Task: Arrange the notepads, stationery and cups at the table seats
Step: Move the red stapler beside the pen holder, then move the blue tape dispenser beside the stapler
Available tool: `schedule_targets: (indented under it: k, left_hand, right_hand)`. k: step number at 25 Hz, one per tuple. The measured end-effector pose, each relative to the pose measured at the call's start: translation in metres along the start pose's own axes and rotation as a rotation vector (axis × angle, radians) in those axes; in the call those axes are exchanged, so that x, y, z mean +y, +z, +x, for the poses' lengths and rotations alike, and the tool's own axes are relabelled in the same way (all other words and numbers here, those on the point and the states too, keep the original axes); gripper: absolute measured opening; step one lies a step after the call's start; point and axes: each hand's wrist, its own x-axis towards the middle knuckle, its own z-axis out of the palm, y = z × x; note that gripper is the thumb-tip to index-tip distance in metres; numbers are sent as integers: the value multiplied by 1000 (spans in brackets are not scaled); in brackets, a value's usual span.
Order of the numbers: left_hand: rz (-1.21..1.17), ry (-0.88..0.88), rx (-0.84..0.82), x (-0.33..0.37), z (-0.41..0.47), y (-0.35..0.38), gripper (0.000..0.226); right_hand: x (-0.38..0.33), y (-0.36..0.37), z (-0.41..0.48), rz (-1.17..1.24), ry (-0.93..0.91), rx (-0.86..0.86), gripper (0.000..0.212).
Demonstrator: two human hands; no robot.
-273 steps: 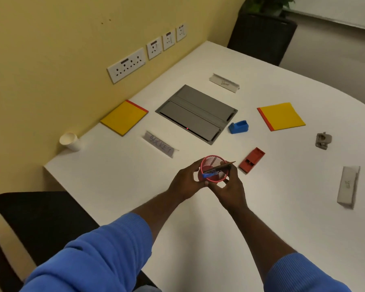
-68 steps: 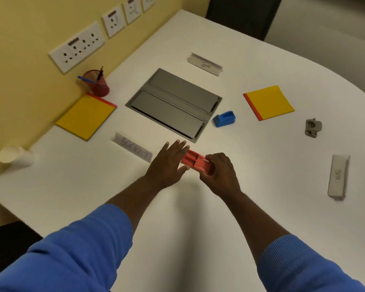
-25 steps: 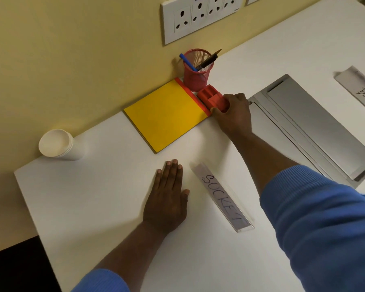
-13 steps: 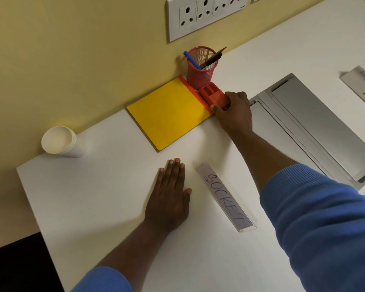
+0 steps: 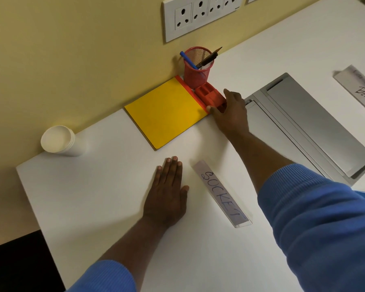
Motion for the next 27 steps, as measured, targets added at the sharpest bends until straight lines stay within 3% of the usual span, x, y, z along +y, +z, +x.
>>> schedule_targets:
  k: [7, 13, 27]
  left_hand:
    - [55, -33, -86, 5, -2, -8, 67]
    - [18, -58, -130, 14, -30, -34, 76]
    - [99, 178, -96, 122, -133, -115, 81]
  right_hand:
    - [2, -54, -103, -86, -59, -5, 79]
    - [13, -90, -215, -140, 7, -89, 85]
    - [8, -163, -400, -123, 112, -40, 93]
